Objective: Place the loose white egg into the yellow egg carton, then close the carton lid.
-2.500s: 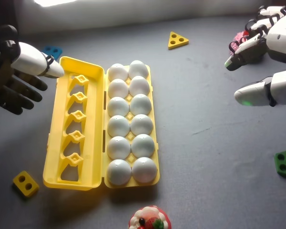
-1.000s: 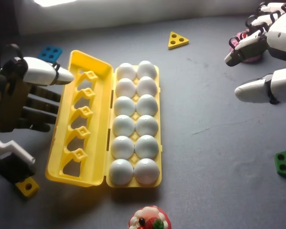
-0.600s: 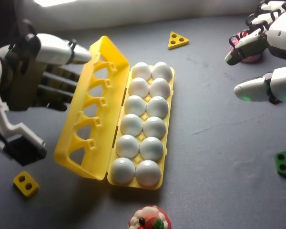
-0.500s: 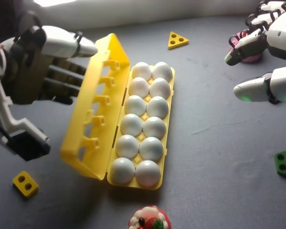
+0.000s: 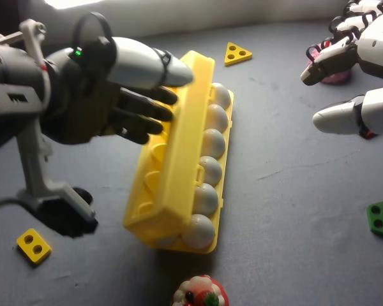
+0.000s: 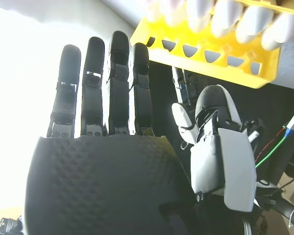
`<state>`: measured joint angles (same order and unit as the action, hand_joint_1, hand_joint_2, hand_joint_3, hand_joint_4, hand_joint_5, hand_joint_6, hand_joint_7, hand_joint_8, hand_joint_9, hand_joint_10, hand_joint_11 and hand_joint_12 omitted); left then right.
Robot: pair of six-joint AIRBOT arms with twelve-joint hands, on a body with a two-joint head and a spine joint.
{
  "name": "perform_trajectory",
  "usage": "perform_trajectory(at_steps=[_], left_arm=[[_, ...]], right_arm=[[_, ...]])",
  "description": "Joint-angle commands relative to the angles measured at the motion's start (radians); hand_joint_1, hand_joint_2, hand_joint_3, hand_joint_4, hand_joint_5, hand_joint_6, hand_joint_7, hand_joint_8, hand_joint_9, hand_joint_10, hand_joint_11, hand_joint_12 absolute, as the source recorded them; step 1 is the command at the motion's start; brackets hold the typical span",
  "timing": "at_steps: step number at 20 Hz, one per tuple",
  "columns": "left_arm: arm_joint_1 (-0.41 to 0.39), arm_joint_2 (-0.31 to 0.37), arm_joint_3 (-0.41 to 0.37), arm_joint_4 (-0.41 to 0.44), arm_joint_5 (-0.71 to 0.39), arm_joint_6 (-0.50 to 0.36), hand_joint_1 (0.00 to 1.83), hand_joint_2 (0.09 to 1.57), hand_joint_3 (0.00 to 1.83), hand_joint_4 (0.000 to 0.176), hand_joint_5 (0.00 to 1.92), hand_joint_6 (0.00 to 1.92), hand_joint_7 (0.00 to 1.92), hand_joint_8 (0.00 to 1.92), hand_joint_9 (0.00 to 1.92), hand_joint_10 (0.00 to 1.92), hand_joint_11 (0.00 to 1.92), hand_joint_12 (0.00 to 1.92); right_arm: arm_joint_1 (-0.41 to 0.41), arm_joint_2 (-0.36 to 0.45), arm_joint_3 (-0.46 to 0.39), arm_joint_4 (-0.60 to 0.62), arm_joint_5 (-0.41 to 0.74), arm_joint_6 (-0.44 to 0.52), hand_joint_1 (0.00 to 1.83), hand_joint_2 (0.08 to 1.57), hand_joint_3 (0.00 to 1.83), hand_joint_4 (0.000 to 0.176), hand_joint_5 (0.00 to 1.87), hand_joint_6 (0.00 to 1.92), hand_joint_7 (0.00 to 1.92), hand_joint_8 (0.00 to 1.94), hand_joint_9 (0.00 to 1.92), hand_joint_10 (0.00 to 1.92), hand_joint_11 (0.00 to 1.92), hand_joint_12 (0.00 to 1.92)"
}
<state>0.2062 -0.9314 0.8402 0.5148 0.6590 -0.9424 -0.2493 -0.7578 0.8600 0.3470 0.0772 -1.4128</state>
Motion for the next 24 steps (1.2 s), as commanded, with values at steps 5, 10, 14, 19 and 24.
perform_trajectory(at_steps=[5, 10, 14, 19, 24], left_arm=[[0.028, -0.001, -0.057, 0.026, -0.086, -0.001, 0.32, 1.31, 0.0, 0.0, 0.39, 0.01, 0.44, 0.0, 0.42, 0.01, 0.0, 1.09], [0.076, -0.01, -0.09, 0.026, -0.125, -0.001, 0.31, 1.31, 0.0, 0.0, 0.38, 0.0, 0.42, 0.0, 0.4, 0.0, 0.0, 1.05], [0.105, -0.035, -0.098, 0.026, -0.151, 0.003, 0.31, 1.32, 0.0, 0.0, 0.37, 0.0, 0.42, 0.0, 0.41, 0.0, 0.0, 1.05], [0.089, -0.045, -0.085, 0.026, -0.161, 0.064, 0.33, 1.31, 0.0, 0.0, 0.39, 0.01, 0.44, 0.01, 0.42, 0.01, 0.0, 1.06], [0.037, -0.043, -0.038, 0.025, -0.158, 0.205, 0.31, 1.32, 0.0, 0.0, 0.38, 0.0, 0.44, 0.0, 0.42, 0.0, 0.0, 1.08]], right_arm=[[0.012, 0.005, -0.001, -0.002, 0.112, -0.001, 0.16, 1.19, 0.0, 0.0, 0.51, 0.28, 0.63, 0.0, 0.23, 0.87, 0.0, 1.56], [0.01, 0.005, -0.001, -0.002, 0.112, -0.001, 0.17, 1.19, 0.0, 0.0, 0.52, 0.29, 0.64, 0.0, 0.22, 0.89, 0.0, 1.57], [0.009, 0.004, -0.001, -0.002, 0.112, -0.001, 0.16, 1.19, 0.0, 0.0, 0.51, 0.28, 0.64, 0.0, 0.22, 0.89, 0.0, 1.56], [0.009, 0.004, -0.001, -0.002, 0.114, -0.001, 0.15, 1.2, 0.0, 0.0, 0.52, 0.29, 0.65, 0.01, 0.23, 0.9, 0.0, 1.56], [0.009, 0.004, -0.001, -0.002, 0.115, -0.002, 0.16, 1.19, 0.0, 0.0, 0.52, 0.29, 0.65, 0.01, 0.24, 0.9, 0.0, 1.56]])
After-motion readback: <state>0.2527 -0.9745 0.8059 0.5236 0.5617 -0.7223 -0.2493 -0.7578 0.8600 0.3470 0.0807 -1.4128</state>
